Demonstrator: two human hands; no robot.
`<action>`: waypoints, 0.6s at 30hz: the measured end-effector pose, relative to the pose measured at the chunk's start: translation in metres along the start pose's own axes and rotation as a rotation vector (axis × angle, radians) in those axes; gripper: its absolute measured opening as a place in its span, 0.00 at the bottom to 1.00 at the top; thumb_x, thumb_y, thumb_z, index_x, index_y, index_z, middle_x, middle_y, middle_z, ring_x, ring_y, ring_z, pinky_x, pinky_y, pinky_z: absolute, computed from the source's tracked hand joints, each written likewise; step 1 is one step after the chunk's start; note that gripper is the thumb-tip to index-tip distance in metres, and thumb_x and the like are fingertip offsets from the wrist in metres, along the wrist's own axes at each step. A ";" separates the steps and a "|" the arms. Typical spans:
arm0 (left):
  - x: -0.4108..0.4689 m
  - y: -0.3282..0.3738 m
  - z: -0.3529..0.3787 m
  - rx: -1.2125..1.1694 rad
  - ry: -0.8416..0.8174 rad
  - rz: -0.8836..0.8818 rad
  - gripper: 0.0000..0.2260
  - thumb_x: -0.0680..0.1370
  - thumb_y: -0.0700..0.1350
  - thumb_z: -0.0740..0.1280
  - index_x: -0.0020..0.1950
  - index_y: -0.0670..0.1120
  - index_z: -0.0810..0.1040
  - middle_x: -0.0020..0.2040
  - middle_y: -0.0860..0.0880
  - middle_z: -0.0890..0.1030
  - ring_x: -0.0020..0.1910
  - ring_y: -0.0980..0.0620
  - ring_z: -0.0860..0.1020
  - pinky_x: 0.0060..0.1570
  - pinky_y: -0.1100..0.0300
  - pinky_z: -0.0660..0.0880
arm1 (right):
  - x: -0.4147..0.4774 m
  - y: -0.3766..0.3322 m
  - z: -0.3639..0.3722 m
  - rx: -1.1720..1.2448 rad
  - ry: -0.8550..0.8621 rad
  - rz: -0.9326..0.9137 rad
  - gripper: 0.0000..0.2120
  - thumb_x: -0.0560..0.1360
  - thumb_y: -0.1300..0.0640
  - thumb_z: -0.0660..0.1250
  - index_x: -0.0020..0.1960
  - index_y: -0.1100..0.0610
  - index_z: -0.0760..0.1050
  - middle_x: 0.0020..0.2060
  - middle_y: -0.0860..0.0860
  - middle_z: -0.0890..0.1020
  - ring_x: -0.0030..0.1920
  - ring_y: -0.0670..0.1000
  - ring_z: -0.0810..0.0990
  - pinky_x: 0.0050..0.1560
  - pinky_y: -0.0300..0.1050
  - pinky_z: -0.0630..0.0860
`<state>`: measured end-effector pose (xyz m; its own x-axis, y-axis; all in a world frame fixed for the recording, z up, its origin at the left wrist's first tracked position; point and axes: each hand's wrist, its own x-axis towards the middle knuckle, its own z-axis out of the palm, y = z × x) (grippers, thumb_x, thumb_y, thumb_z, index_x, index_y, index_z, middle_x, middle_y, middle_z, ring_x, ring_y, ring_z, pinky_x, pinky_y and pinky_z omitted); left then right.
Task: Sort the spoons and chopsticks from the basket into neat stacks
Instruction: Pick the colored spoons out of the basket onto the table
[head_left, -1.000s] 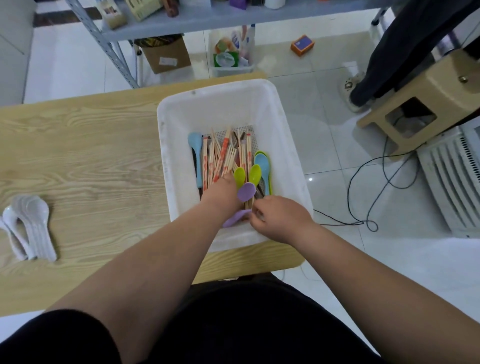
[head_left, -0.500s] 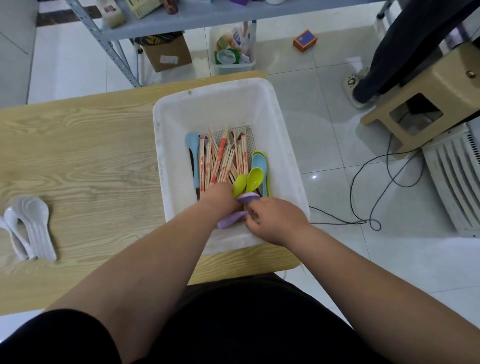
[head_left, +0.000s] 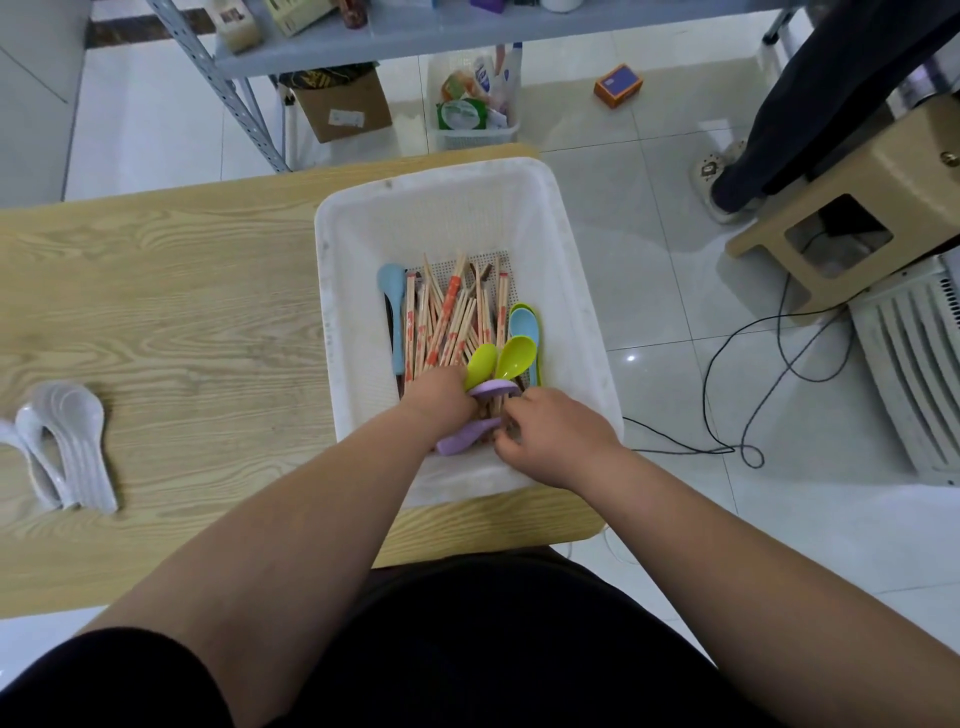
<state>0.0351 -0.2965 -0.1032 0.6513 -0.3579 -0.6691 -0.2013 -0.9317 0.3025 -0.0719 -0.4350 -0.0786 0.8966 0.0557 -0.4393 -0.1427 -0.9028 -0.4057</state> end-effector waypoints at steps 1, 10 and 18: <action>-0.001 -0.002 -0.001 -0.028 0.019 -0.004 0.09 0.78 0.42 0.66 0.56 0.40 0.78 0.52 0.38 0.81 0.53 0.38 0.79 0.43 0.57 0.69 | 0.001 0.000 0.000 -0.003 -0.015 0.009 0.17 0.79 0.44 0.58 0.56 0.55 0.77 0.53 0.54 0.76 0.55 0.56 0.76 0.47 0.50 0.74; -0.012 -0.006 -0.009 -0.181 0.131 -0.008 0.08 0.80 0.46 0.68 0.47 0.44 0.70 0.41 0.46 0.73 0.42 0.45 0.72 0.39 0.57 0.63 | 0.007 0.000 -0.002 0.075 -0.037 0.092 0.13 0.76 0.45 0.63 0.55 0.52 0.77 0.52 0.51 0.76 0.54 0.54 0.77 0.47 0.47 0.74; -0.040 0.006 -0.030 -0.800 0.272 0.044 0.04 0.77 0.42 0.72 0.46 0.48 0.77 0.40 0.47 0.81 0.41 0.47 0.79 0.43 0.52 0.77 | 0.022 -0.028 -0.021 0.766 0.130 0.126 0.16 0.75 0.52 0.73 0.59 0.46 0.73 0.46 0.43 0.82 0.46 0.43 0.82 0.46 0.41 0.76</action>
<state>0.0295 -0.2861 -0.0545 0.8290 -0.2700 -0.4897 0.2810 -0.5560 0.7823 -0.0390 -0.4172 -0.0603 0.8893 -0.1207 -0.4410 -0.4538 -0.3511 -0.8190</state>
